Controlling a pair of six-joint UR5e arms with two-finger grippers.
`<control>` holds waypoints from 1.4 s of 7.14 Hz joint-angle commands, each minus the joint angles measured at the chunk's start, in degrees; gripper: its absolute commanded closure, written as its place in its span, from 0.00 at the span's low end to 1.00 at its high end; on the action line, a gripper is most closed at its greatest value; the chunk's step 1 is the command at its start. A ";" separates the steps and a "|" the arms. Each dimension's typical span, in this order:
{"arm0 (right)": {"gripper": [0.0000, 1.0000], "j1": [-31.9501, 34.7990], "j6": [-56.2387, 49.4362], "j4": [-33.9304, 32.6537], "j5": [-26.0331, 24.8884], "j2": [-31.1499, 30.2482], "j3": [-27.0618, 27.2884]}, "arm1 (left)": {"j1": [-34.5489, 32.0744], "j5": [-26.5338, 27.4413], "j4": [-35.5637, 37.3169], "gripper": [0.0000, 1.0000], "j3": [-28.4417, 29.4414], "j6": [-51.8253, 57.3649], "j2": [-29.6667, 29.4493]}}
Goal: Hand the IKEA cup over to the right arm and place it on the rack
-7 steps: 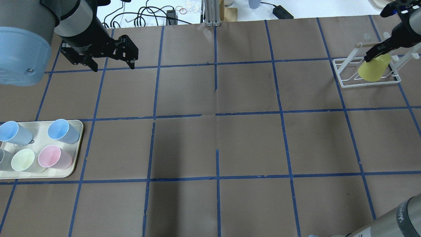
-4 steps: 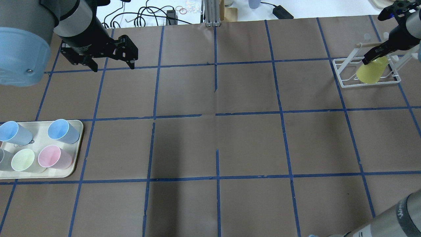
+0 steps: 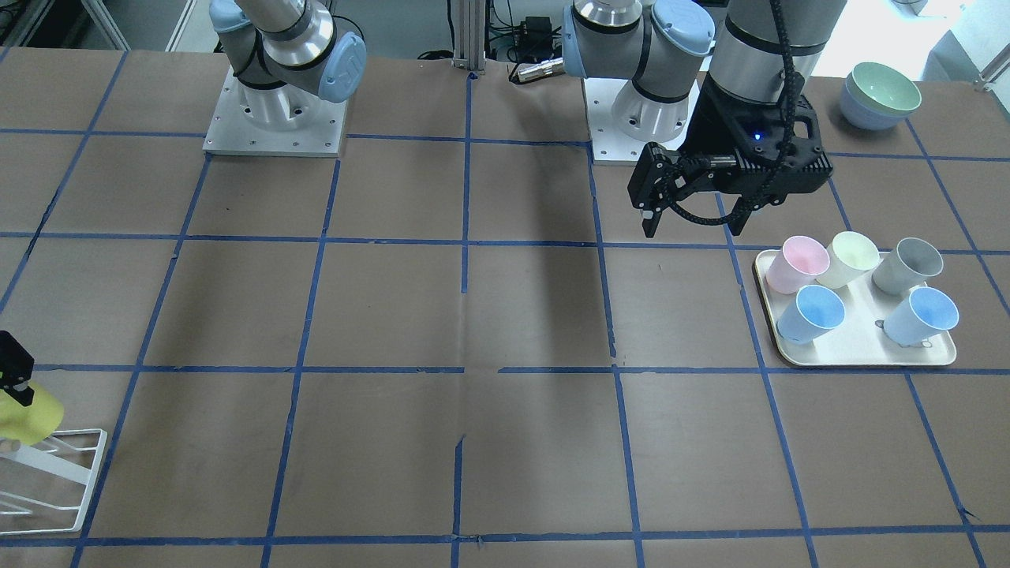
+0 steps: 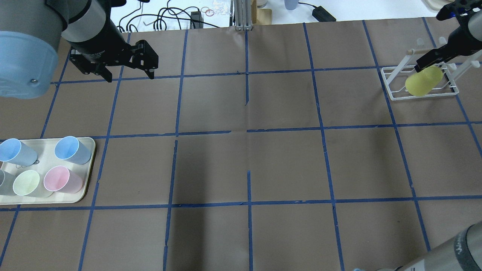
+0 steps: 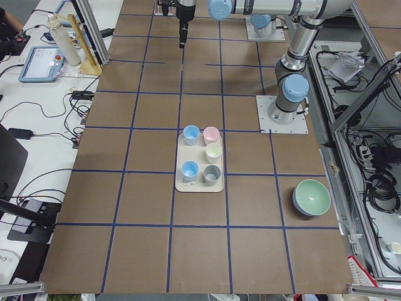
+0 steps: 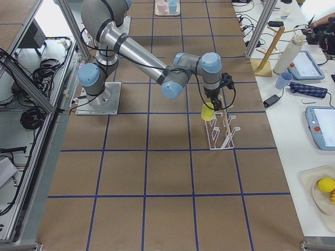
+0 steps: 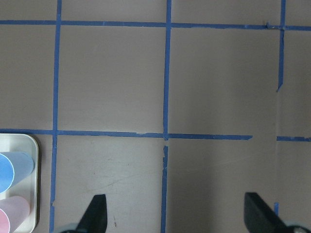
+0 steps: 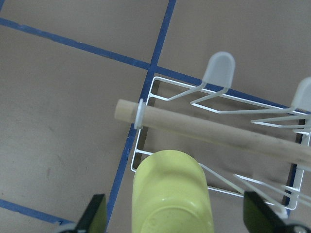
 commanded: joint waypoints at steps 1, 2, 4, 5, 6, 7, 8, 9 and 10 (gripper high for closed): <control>0.00 0.09 2.13 9.14 -0.58 -6.56 0.06 | 0.00 0.15 0.00 0.00 -0.01 0.00 0.09; 0.00 0.35 6.23 17.04 -2.58 -11.39 0.24 | 0.00 0.15 0.00 0.00 -0.01 0.00 0.09; 0.00 2.45 12.50 29.53 -3.66 -20.10 0.76 | 0.00 0.07 0.00 0.00 -0.01 0.00 0.09; 0.00 4.46 20.17 34.04 -3.66 -23.27 0.77 | 0.00 0.07 0.00 0.00 -0.01 0.00 0.09; 0.00 7.88 25.82 36.70 -3.66 -25.65 0.77 | 0.00 0.15 -0.09 0.00 -0.01 0.09 0.09; 0.00 10.78 27.35 38.46 -5.31 -26.89 0.77 | 0.00 0.15 0.00 0.00 -0.01 0.18 0.09; 0.00 13.16 29.46 38.65 -6.63 -27.60 0.85 | 0.00 0.15 0.00 0.00 -0.01 0.18 0.09; 0.00 15.62 32.35 38.66 -8.73 -29.79 0.68 | 0.00 0.24 0.00 0.00 -0.01 0.18 0.09; 0.00 16.86 35.25 39.27 -9.36 -31.29 1.29 | 0.00 0.15 0.00 0.00 -0.01 0.18 0.09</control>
